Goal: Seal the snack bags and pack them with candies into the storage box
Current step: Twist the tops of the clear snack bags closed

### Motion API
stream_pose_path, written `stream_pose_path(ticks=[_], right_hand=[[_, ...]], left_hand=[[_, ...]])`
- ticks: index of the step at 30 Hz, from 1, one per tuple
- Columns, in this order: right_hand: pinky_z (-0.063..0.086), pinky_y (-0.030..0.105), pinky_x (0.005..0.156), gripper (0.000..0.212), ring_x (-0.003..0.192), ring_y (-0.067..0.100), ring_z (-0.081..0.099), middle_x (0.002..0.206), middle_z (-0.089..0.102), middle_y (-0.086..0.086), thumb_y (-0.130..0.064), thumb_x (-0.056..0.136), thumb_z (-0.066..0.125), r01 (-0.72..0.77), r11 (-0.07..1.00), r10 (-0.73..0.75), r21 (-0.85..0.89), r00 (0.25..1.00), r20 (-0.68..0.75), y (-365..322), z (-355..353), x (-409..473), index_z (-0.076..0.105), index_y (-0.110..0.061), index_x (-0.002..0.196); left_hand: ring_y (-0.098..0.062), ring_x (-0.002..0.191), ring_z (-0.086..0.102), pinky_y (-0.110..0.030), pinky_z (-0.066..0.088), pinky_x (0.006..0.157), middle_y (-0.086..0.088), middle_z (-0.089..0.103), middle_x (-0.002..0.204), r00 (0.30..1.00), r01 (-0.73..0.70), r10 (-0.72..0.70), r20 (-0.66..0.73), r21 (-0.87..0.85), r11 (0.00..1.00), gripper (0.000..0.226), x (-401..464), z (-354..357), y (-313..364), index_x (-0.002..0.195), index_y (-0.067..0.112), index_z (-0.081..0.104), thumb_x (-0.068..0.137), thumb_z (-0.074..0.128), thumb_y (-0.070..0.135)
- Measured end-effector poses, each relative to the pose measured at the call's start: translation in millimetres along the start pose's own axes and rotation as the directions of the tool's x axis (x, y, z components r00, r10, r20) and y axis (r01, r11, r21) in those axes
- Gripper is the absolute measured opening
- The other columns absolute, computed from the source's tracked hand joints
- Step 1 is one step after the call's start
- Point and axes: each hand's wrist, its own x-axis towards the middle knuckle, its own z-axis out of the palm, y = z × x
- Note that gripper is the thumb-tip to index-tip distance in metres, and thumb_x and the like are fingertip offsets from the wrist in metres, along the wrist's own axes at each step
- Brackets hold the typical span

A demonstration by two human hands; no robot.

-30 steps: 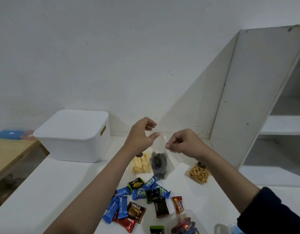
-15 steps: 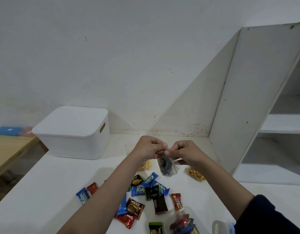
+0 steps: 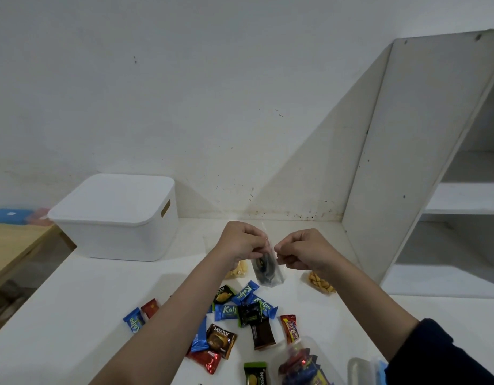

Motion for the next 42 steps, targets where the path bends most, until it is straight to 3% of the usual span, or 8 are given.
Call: stream_pose_path(ticks=[13,18,22,27,32,35,39,42], right_hand=[[0.057,0.03,0.072,0.005,0.072,0.014,0.069,0.078,0.072,0.008,-0.012,0.086,0.066,0.103,0.987,-0.1,0.127,0.995,-0.026,14,-10,12,0.071,-0.009,0.086],[0.049,0.036,0.086,0.046,0.106,0.023,0.061,0.108,0.067,0.007,0.013,0.08,0.052,0.159,0.943,-0.162,0.292,0.987,-0.013,58,-19,16,0.059,-0.011,0.119],[0.049,0.032,0.088,0.071,0.111,0.009,0.057,0.121,0.059,-0.008,-0.023,0.065,0.084,0.202,0.969,-0.209,0.139,0.977,0.038,84,-6,20,0.048,-0.026,0.127],[0.052,0.02,0.061,0.026,0.085,0.021,0.065,0.101,0.066,0.008,-0.012,0.081,0.072,0.298,0.948,-0.257,0.111,0.923,-0.285,84,10,43,0.054,-0.015,0.1],[0.056,0.035,0.071,0.019,0.091,0.028,0.066,0.1,0.068,0.014,-0.017,0.087,0.066,0.14,0.979,-0.097,0.147,0.959,-0.268,95,2,71,0.055,-0.013,0.102],[0.056,0.045,0.084,0.017,0.097,0.03,0.064,0.103,0.066,0.015,-0.019,0.089,0.063,0.05,0.992,-0.023,0.12,0.976,-0.216,113,0,88,0.06,-0.011,0.104],[0.054,0.041,0.079,0.011,0.088,0.023,0.062,0.094,0.065,0.008,-0.023,0.09,0.061,-0.07,0.997,0.076,0.038,0.982,-0.172,135,9,106,0.063,-0.014,0.095],[0.051,0.03,0.066,0.027,0.084,0.022,0.062,0.095,0.063,0.01,-0.025,0.09,0.062,-0.143,0.989,0.145,0.028,0.962,-0.231,149,16,119,0.057,-0.011,0.112]], left_hand=[[-0.016,0.058,0.07,-0.023,0.058,0.055,-0.013,0.069,0.065,0.996,0.04,-0.054,-0.074,-0.178,0.983,0.01,3,5,11,0.072,-0.003,0.065,0.078,0.064,-0.011],[-0.013,0.054,0.069,-0.022,0.058,0.055,-0.009,0.069,0.056,0.994,0.035,-0.067,-0.088,-0.329,0.944,0.013,13,5,32,0.068,-0.004,0.064,0.079,0.061,-0.009],[-0.013,0.053,0.069,-0.023,0.058,0.056,-0.009,0.068,0.054,0.993,0.058,-0.098,-0.06,-0.478,0.877,0.011,22,14,47,0.071,-0.005,0.061,0.081,0.059,-0.009],[-0.014,0.063,0.071,-0.026,0.059,0.068,-0.012,0.07,0.074,0.996,0.059,-0.084,-0.016,-0.59,0.805,0.005,39,23,49,0.08,-0.001,0.062,0.085,0.063,-0.002],[-0.019,0.1,0.061,-0.034,0.051,0.085,-0.008,0.063,0.116,0.96,0.055,-0.097,-0.263,-0.162,0.985,0.041,68,15,-9,0.109,0.009,0.059,0.078,0.075,0.031],[-0.028,0.123,0.048,-0.038,0.041,0.096,-0.012,0.046,0.139,0.966,0.223,-0.215,-0.142,0.042,0.974,0.067,84,14,-59,0.136,0.011,0.04,0.08,0.073,0.029],[-0.024,0.106,0.057,-0.026,0.05,0.076,-0.016,0.055,0.129,0.96,0.278,-0.275,-0.044,0.191,0.941,0.06,104,24,-110,0.133,0.004,0.043,0.082,0.072,0.015],[-0.03,0.103,0.062,-0.038,0.055,0.082,-0.017,0.06,0.121,0.953,0.297,-0.271,-0.133,0.25,0.922,0.051,119,33,-133,0.123,0.005,0.05,0.079,0.074,0.017]])
